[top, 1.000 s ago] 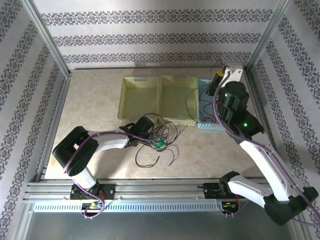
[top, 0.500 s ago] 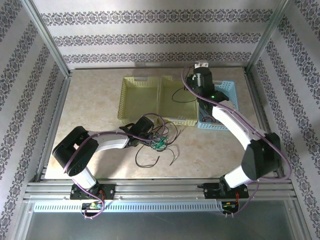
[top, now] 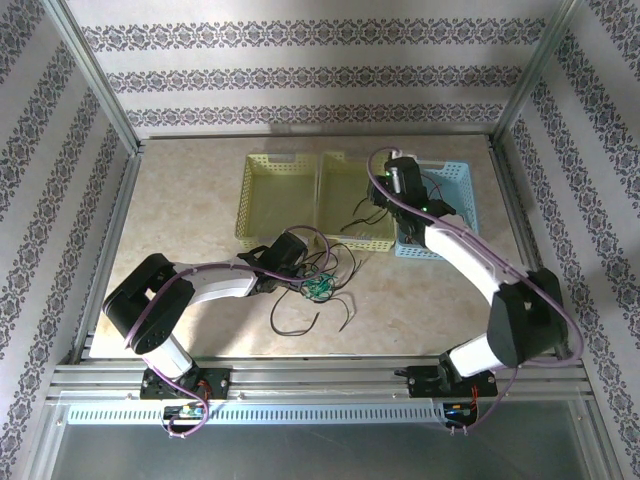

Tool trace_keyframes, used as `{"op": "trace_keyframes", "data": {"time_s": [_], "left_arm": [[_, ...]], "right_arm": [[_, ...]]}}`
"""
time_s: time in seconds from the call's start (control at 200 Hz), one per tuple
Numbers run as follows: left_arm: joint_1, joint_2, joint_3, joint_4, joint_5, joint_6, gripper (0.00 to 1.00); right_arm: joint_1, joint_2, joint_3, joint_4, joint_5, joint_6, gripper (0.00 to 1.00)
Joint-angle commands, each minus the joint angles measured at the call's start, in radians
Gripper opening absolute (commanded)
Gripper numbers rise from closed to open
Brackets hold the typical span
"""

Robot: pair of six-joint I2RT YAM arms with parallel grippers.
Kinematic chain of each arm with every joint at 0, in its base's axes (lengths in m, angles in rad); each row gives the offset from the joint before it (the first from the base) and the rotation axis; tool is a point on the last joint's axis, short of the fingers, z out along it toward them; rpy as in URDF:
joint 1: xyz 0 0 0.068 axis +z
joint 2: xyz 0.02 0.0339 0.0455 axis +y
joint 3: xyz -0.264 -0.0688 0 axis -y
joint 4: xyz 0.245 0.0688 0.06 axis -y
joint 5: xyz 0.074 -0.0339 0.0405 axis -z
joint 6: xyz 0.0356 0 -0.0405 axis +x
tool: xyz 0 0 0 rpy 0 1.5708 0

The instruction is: Untangle the cables

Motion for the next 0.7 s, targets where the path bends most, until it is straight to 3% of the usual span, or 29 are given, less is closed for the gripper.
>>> {"op": "trace_keyframes", "data": {"time_s": [0.0,0.175,0.3,0.515,0.7], "left_arm": [[-0.014,-0.025,-0.013,0.011,-0.006,-0.011,0.16],[-0.014,-0.027,-0.019,0.024,-0.010,-0.016,0.16],[-0.015,-0.034,-0.024,0.033,-0.011,-0.016,0.16],[-0.014,-0.033,-0.025,0.035,-0.013,-0.022,0.16],[-0.014,-0.035,-0.022,0.028,-0.013,-0.021,0.16]], "right_arm": [[0.002,-0.114,-0.037,-0.049,-0.009,-0.031,0.48],[0.071,-0.229,-0.179,-0.113,-0.306,-0.140,0.48],[0.137,-0.243,-0.277,-0.131,-0.453,-0.101,0.47],[0.172,-0.181,-0.370,-0.094,-0.372,-0.023,0.47],[0.163,-0.105,-0.383,-0.067,-0.399,-0.023,0.46]]}}
